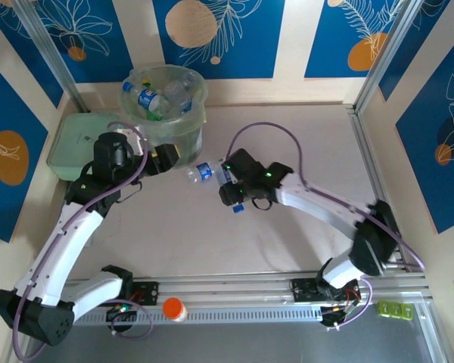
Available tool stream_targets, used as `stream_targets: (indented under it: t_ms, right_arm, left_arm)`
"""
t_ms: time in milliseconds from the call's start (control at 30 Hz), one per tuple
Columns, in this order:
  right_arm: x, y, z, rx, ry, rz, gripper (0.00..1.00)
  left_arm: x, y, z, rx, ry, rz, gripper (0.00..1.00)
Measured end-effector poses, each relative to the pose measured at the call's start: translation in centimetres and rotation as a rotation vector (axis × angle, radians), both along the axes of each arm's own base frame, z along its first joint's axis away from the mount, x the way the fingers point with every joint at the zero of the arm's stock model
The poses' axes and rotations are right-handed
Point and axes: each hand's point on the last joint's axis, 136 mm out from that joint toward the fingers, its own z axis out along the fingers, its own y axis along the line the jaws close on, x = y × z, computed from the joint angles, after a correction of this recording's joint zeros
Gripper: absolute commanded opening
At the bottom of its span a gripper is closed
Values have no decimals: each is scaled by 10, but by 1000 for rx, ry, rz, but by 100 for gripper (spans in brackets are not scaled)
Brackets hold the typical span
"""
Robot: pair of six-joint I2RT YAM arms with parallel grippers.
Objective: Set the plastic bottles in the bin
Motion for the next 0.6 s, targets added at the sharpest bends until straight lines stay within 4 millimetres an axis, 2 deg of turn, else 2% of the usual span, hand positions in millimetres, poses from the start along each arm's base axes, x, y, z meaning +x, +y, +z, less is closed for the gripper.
stream_targets:
  t_ms: [67, 167, 233, 367, 600]
  right_arm:
    - [-12, 1, 26, 105, -42, 40, 51]
    - [-32, 1, 54, 236, -84, 103, 51]
    - [-45, 0, 70, 320, -100, 145, 51]
    - [-65, -6, 100, 483, -122, 210, 51]
    - [-80, -23, 144, 727, -124, 259, 51]
  left_arm:
    - [-9, -25, 3, -41, 9, -96, 92]
    - [-26, -66, 7, -88, 21, -260, 93]
    - [-36, -84, 11, -113, 14, -343, 93]
    - [-53, -103, 32, -160, -62, -451, 93]
    - [-74, -124, 66, -273, -194, -623, 94]
